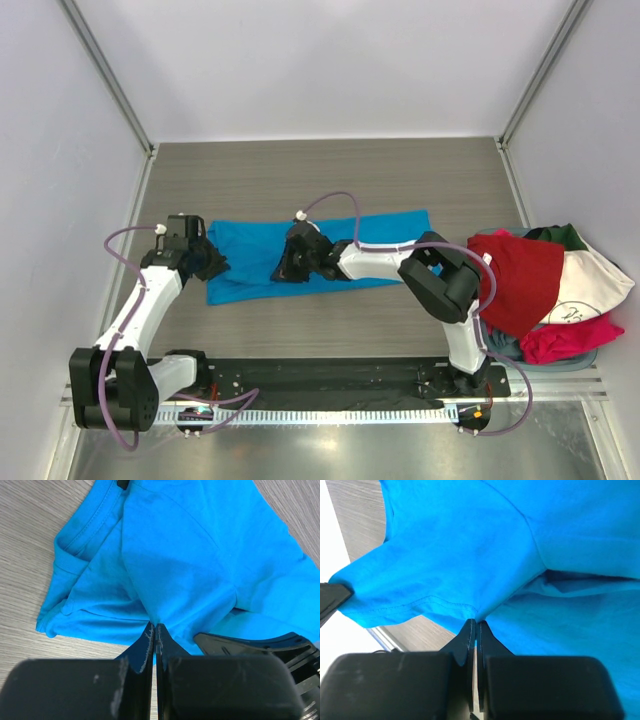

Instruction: Fold and stack the t-shirts

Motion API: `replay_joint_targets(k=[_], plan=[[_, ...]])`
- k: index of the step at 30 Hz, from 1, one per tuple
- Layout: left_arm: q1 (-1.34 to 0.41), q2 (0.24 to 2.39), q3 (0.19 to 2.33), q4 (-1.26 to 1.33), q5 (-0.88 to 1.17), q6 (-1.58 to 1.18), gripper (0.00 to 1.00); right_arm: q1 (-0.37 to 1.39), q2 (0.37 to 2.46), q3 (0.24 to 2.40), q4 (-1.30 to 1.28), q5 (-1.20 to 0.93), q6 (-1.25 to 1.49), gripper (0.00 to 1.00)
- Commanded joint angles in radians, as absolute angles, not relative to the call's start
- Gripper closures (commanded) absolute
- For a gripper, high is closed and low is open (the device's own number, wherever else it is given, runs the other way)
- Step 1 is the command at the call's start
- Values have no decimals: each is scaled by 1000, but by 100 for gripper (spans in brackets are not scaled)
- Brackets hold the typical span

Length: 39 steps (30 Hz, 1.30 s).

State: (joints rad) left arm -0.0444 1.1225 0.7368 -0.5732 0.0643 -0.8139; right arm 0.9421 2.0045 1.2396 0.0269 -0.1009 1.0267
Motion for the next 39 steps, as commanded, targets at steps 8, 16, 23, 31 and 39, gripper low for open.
replay_joint_targets(k=[8, 16, 23, 31, 39], plan=[[-40, 1095, 726, -555, 49, -798, 100, 874, 1902, 1232, 12, -314, 1020, 99], [-40, 1078, 689, -554, 49, -798, 100, 845, 1916, 1266, -94, -394, 991, 96], [-48, 1060, 620, -546, 58, -816, 100, 836, 1917, 1258, -132, -413, 965, 93], [-80, 1060, 566, -543, 46, -845, 100, 815, 1943, 1295, -183, -440, 927, 90], [-92, 985, 542, -558, 9, -867, 83, 810, 1971, 1293, -210, -422, 890, 75]])
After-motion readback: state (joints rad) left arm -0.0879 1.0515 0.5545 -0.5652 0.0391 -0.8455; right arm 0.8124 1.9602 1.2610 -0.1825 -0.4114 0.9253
